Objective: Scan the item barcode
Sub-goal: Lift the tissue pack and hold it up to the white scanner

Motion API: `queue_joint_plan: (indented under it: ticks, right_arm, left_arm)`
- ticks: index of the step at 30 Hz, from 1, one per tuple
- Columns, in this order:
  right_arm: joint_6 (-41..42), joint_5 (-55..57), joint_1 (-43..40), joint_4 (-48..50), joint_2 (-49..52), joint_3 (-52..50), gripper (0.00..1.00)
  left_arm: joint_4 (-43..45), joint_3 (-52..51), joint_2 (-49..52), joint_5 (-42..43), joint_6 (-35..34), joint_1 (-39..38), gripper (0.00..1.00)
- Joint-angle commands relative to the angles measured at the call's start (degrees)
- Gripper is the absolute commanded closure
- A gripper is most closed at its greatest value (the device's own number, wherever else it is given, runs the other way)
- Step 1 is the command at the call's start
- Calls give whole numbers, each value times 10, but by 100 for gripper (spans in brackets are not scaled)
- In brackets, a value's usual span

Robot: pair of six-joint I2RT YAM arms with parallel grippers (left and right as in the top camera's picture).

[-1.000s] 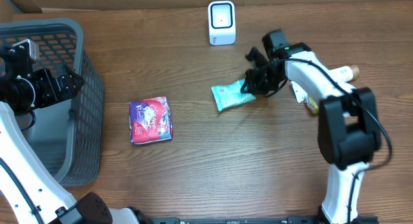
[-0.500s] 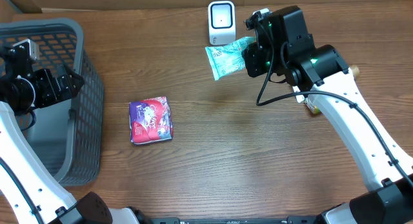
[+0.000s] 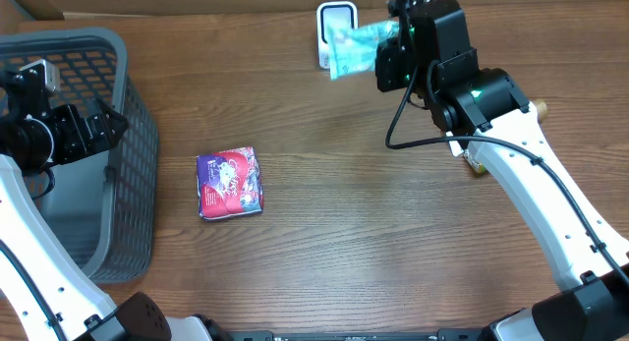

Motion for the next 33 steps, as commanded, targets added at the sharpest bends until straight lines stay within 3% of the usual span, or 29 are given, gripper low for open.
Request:
queue_joint_plan:
  ticks: [1, 6, 10, 14, 17, 23, 26, 33]
  right_arm:
    - [-32, 105, 14, 42, -21, 8, 96]
    - [-180, 245, 41, 168, 0, 8, 96]
    - [-354, 351, 65, 294, 46, 8, 96]
    - [-537, 370, 76, 355, 99, 8, 96]
    - [-629, 371, 77, 410, 142, 8, 96]
    - [-803, 367, 72, 617, 243, 8, 96]
    - [-852, 322, 63, 677, 286, 8, 96]
    - [-878, 264, 44, 681, 351, 8, 96]
  left_arm:
    - [1, 1, 3, -1, 2, -1, 0]
    - [1, 1, 3, -1, 2, -1, 0]
    - [1, 1, 3, -1, 2, -1, 0]
    - [1, 1, 3, -1, 2, -1, 0]
    - [1, 1, 3, -1, 2, -1, 0]
    - [1, 1, 3, -1, 2, -1, 1]
    - [1, 1, 3, -1, 2, -1, 0]
    - [1, 1, 3, -1, 2, -1, 0]
